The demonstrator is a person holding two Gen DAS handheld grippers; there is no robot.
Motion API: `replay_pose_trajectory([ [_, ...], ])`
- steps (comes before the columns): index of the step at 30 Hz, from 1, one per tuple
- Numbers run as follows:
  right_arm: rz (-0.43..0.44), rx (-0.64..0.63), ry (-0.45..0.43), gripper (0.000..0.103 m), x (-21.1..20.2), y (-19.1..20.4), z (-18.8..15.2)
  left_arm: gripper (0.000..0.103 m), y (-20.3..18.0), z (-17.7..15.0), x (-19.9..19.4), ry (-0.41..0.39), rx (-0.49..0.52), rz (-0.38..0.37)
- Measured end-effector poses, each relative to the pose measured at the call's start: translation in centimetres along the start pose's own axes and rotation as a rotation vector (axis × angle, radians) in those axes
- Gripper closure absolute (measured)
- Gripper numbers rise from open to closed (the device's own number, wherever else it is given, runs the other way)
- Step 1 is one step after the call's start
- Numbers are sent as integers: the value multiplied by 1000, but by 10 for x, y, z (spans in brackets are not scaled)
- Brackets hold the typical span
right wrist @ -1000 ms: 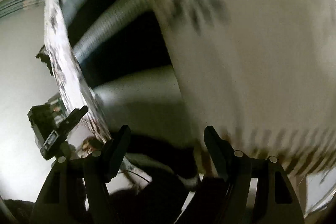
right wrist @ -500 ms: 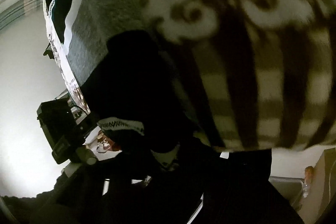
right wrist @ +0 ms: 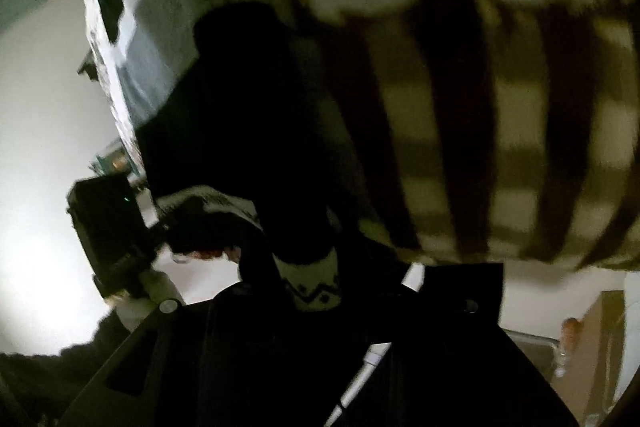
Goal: Fold small clothes
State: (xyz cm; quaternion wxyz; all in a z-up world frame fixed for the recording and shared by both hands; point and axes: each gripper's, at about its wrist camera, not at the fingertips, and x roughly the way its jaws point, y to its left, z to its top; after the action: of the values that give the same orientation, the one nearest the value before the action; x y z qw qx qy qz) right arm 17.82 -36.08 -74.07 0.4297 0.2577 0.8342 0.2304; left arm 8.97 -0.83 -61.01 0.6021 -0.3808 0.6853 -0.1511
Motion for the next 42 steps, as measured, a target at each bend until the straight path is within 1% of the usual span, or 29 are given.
replay_pose_trajectory([
  [2,-21,-24,13,73,2,4,-2,85,9,-6,-4,11,-10,-4],
  [4,-47,-38,18,73,1,5,-4,85,9,-7,-4,24,-2,-10],
  [5,-90,-63,24,73,3,8,-5,85,11,-9,-5,29,7,-12],
  [7,-144,-114,38,73,13,22,-2,85,12,-11,-6,39,21,-12],
  [8,-170,-140,49,73,14,25,-3,85,5,-7,0,45,27,-11],
  [9,-198,-166,62,73,18,36,-1,84,4,-7,1,49,31,-13],
  [11,-263,-210,95,73,21,39,-5,84,4,-7,-1,54,43,-9],
  [12,-330,-249,128,73,25,40,-10,84,7,-8,-3,57,46,-4],
  [13,-339,-256,140,73,26,39,-13,82,7,-8,-3,59,46,-3],
  [14,-317,-251,146,73,24,38,-16,79,12,-12,-8,63,43,-2],
  [15,-269,-240,139,73,16,38,-20,75,13,-14,-10,65,40,4],
  [17,-201,-225,96,70,0,37,-22,60,13,-21,-18,67,42,12],
  [18,-178,-212,70,59,-9,35,-21,43,13,-24,-22,62,43,11],
  [19,-157,-196,27,47,-20,32,-19,36,14,-27,-26,52,39,12],
  [21,-106,-161,-37,39,-34,28,-11,36,16,-25,-29,33,23,-4],
  [22,-69,-133,-66,39,-38,25,-3,36,18,-21,-30,21,13,-3],
  [24,-16,-92,-85,39,-36,17,12,34,22,-10,-27,-10,-8,-19],
  [25,1,-81,-87,39,-33,14,17,33,23,-2,-22,-21,-13,-23],
  [29,45,-54,-32,40,-6,11,31,33,25,14,10,-8,-39,-24],
  [30,46,-58,-23,49,0,13,30,33,24,15,13,-13,-46,-13],
  [31,41,-54,-17,72,3,14,29,33,23,15,14,-24,-47,-10],
  [32,50,-43,-11,82,3,14,28,35,20,14,14,-36,-43,11],
  [33,73,-29,-20,89,1,15,24,59,16,11,13,-34,-35,45],
  [34,82,-28,-27,92,-2,18,21,85,14,8,9,-31,-33,54],
  [36,117,-32,-38,94,-13,26,14,86,12,4,-3,-32,-67,38],
  [38,150,-42,-52,94,-23,39,6,87,2,3,-21,-48,-96,3],
  [40,181,-60,-80,94,-42,57,1,88,-12,4,-38,-72,-98,-28],
  [41,191,-70,-97,94,-51,65,1,88,-22,7,-53,-98,-103,-63],
  [42,208,-81,-128,94,-64,77,5,88,-29,11,-64,-121,-101,-81],
])
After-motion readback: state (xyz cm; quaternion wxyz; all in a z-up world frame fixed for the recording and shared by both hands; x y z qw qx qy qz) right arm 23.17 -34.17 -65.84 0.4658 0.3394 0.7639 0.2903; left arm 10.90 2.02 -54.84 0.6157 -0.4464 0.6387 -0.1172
